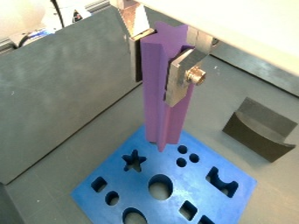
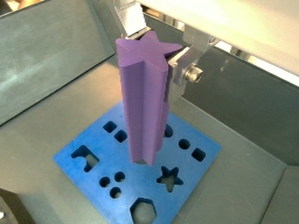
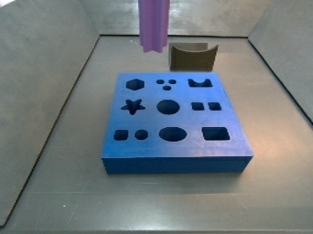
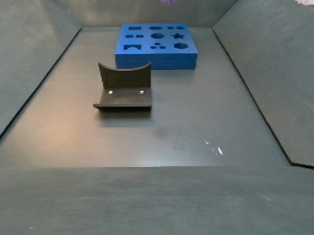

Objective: Insert the star object.

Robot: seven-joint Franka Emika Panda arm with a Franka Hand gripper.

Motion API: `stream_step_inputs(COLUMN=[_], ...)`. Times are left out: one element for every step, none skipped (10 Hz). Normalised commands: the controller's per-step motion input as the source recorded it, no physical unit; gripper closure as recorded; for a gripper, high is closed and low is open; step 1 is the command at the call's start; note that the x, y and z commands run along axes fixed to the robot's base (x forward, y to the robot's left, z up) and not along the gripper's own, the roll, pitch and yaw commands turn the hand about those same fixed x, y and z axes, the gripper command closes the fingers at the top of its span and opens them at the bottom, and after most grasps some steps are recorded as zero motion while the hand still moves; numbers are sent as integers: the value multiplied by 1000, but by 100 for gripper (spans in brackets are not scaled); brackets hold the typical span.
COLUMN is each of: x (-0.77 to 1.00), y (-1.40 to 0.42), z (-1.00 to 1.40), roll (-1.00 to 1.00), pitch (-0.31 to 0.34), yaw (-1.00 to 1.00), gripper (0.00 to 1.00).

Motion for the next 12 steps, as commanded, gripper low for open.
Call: stream_step_inputs(x=[-40, -54, -54, -66, -91, -294, -314, -294, -429, -497, -277, -171], y=[0, -3, -3, -3, -166, -403, -280, -146, -23, 0, 0, 0], z=[-563, -574, -583, -600, -563, -389, -409, -406, -309, -214, -263, -423], roll=[-51, -57, -56, -61, -106, -14, -161, -151, -30, 4, 30, 4], pitch=[-54, -71, -74, -83, 0, 0, 0, -11, 0, 0, 43, 19], yaw=[-1000, -1000, -1000, -991, -797, -543, -546, -657, -657, -597, -389, -249], gripper=[100, 100, 100, 100, 100, 100, 100, 100, 100, 100, 100, 100])
